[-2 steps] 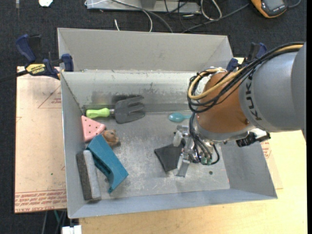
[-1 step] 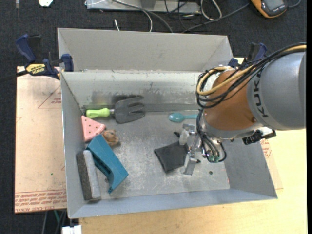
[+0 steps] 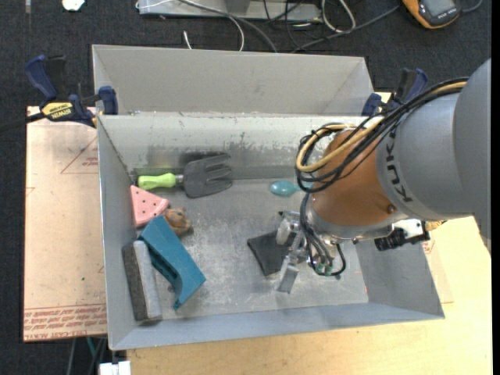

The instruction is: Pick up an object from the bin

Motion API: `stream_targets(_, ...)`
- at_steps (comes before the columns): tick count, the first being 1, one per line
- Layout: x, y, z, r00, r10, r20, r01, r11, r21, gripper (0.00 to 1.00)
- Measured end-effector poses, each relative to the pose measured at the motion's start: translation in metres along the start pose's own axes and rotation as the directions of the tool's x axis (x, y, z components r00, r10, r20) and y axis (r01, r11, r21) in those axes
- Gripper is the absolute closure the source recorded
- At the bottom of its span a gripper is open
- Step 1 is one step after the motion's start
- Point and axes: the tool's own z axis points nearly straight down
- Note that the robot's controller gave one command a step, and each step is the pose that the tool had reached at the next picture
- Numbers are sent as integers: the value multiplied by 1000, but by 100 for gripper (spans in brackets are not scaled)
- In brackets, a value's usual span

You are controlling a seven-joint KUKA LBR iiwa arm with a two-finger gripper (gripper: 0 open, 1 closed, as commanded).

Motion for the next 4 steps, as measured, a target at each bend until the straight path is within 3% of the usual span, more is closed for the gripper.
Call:
stream_targets(1,-4,6,12,992,-126,1,126,992,0,0)
stream_targets(2,-28,-19,-14,991,-131,-2,131,991,-1,0)
stream_targets(3,-71,-36,11,987,-159,2,159,987,-2,0)
stream_targets(4,-56,-26,20,978,-208,3,208,978,-1,0)
